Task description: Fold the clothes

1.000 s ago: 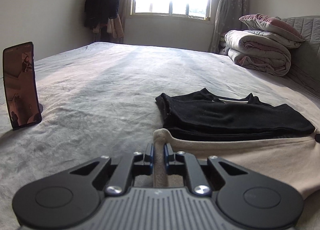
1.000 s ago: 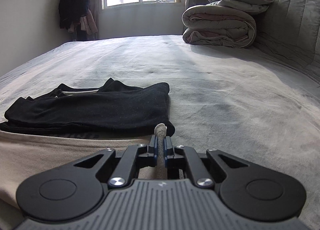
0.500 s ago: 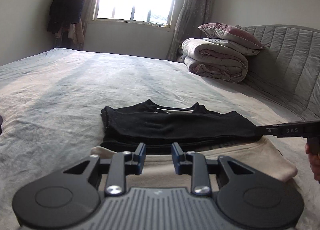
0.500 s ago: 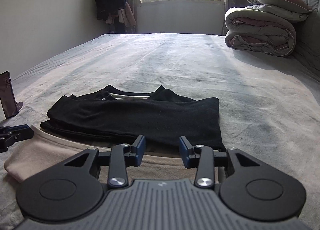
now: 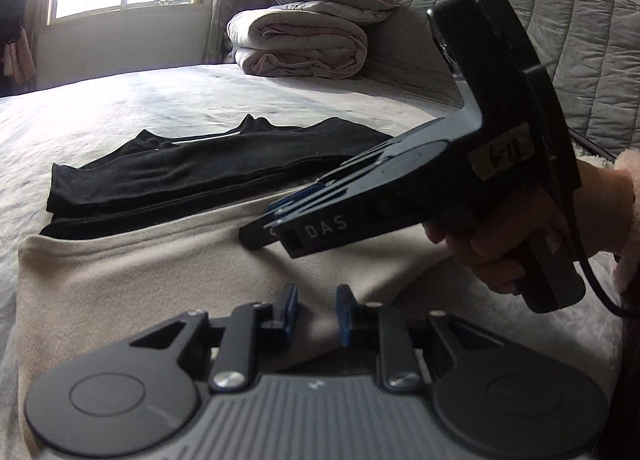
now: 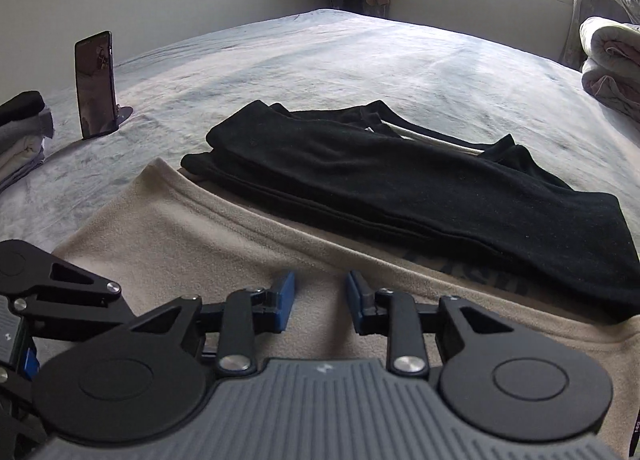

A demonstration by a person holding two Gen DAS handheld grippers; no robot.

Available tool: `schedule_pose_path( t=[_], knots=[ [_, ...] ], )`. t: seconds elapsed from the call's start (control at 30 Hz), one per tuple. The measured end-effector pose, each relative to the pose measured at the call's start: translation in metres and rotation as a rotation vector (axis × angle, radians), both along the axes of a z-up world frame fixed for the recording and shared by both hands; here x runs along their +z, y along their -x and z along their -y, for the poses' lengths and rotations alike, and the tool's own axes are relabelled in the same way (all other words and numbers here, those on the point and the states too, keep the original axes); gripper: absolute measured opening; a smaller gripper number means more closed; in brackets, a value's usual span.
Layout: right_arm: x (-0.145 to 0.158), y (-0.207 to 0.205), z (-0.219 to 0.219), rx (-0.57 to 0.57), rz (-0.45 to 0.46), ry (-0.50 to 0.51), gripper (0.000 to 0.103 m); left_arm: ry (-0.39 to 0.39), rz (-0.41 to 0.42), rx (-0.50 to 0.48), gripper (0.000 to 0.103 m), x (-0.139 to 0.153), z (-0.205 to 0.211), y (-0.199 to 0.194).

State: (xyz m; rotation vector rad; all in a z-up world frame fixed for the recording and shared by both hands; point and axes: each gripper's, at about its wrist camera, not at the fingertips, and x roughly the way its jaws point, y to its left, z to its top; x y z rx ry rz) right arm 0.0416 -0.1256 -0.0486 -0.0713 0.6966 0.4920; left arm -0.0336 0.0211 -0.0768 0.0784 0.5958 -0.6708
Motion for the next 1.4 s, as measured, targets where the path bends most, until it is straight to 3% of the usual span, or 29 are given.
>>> schedule_pose_path(
  t=[0.13,0.27,0.33,0.53,0.63,0.73,0.83,0.97,1.13,1.4],
  knots=[
    [0.006,0.000,-0.005,-0.013,0.024,-0.005,0.029,0.018,-0.002,-0.037,0.022,0.009,-0.018,0.003],
    [0.016,0.010,-0.011,0.038,-0.087,-0.088,0.027,0.045,-0.011,-0.014,0.022,0.014,-0.049,0.005],
    [0.015,0.012,-0.025,0.057,-0.117,-0.084,0.024,0.046,-0.032,-0.003,0.022,0.009,-0.060,0.003],
    [-0.006,-0.001,-0.085,0.096,-0.017,0.068,0.023,0.061,-0.043,-0.018,0.022,-0.001,-0.066,0.004],
    [-0.001,-0.014,-0.090,0.056,-0.019,0.045,0.020,0.036,-0.020,-0.018,0.022,0.000,-0.062,0.008],
    [0.008,-0.014,-0.088,0.035,-0.027,0.000,0.023,0.025,-0.005,-0.024,0.025,0.001,-0.062,0.011],
    [0.014,-0.002,-0.093,0.093,-0.061,-0.035,0.023,0.024,-0.001,-0.033,0.027,0.002,-0.064,0.014],
    [-0.002,-0.004,-0.123,0.158,-0.052,0.040,0.024,0.011,0.004,-0.040,0.031,0.001,-0.061,0.014],
    [0.005,-0.013,-0.106,0.092,-0.061,-0.049,0.022,-0.009,0.006,-0.038,0.034,0.005,-0.056,0.013],
    [0.016,0.023,0.004,-0.105,-0.026,0.036,0.028,0.111,-0.027,-0.056,0.034,0.014,-0.039,0.001]
  ],
)
